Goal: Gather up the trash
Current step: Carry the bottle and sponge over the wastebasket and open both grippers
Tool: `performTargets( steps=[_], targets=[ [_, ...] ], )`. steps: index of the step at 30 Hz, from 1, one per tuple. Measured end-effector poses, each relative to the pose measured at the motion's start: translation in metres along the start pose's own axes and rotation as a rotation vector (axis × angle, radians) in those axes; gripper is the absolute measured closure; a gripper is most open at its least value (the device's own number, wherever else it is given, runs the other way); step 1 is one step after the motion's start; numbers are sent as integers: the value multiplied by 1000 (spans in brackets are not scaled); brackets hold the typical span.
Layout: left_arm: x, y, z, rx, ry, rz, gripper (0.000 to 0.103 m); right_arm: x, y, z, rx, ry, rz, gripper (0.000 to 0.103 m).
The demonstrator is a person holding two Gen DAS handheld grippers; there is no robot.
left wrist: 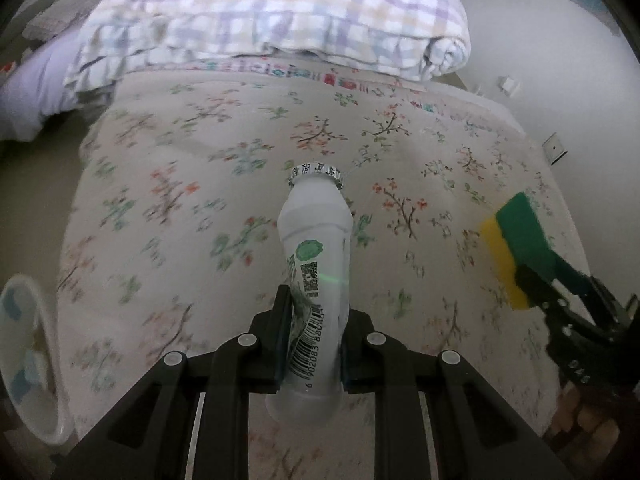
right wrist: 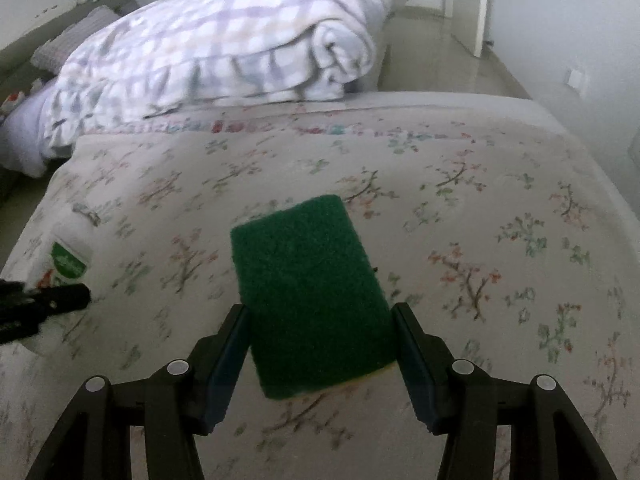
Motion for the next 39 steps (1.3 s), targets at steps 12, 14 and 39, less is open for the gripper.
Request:
performTargets(
  steps=[12,14,39],
  targets=[
    [55,26,-79,174,42,47,82,23,9,-74,141,-51,24,41],
    [65,29,-98,205,35,65,82,23,9,-91,165,-69,26,41],
    [99,19,-305,623,-120,200,59,26,-23,-268,328,-351,68,41]
  ],
)
Point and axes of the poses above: each gripper's, at about its wrist camera, not at the fingertips, and x roughly against the way its jaws point, z to its right, y to its underside, the point moved 10 cm from there along -x, roughly the way its jaws point, and after that the axes turned 15 degrees about x, right-handed, at the moved point
